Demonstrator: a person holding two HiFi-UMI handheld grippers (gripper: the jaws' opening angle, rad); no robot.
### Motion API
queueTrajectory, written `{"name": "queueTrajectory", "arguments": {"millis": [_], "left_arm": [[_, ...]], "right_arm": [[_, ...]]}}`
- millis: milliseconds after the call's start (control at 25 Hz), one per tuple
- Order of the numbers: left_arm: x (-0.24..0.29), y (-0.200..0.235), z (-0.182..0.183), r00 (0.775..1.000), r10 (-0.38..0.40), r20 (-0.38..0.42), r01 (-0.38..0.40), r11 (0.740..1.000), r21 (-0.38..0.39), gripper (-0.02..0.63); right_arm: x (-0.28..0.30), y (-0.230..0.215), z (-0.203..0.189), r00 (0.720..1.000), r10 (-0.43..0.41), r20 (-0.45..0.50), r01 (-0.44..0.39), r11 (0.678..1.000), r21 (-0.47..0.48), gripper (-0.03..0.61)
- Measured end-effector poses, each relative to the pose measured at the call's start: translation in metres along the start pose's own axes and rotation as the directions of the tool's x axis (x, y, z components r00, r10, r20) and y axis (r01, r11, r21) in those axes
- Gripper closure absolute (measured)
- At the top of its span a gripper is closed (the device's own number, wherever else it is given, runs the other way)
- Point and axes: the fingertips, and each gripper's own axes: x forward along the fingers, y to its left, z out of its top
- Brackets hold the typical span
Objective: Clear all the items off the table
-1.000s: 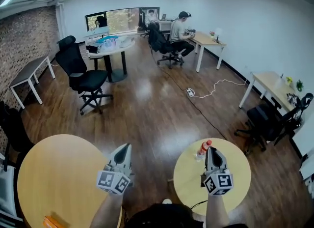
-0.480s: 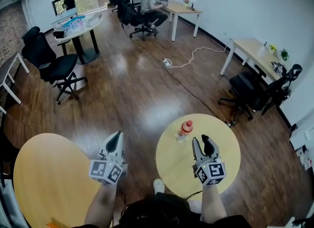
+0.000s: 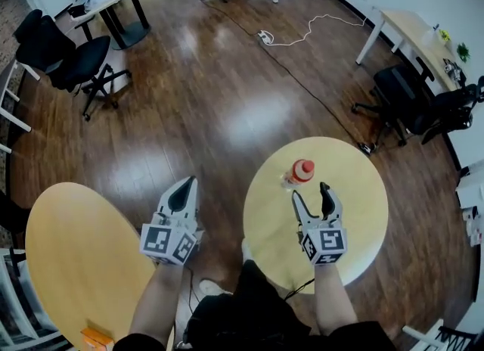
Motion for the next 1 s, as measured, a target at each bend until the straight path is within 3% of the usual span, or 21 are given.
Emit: {"name": "queueTrajectory", "arguments": {"millis": [280,800,1000], "left_arm": [[0.005,0.012,-0.042,0.996,0.046,-0.078,-0.050,0.998,-0.041,0.623],[0.015,0.039,-0.076,0.983,0.120,-0.136,-0.132,0.988,-0.082,0.623],[0.016,0.039,-0.082,0.980,0.130,-0.153,-0.145,0.985,-0.095,0.622]], "right_arm": [[0.038,-0.014,-0.039,0.997,-0.003,-0.071,0.005,1.000,0.015,0.247],[0.087,-0.009,-0.053,0.996,0.035,-0.079,-0.034,0.999,0.013,0.235],[0.095,-0.008,-0.051,0.996,0.042,-0.076,-0.040,0.999,0.018,0.272]]}}
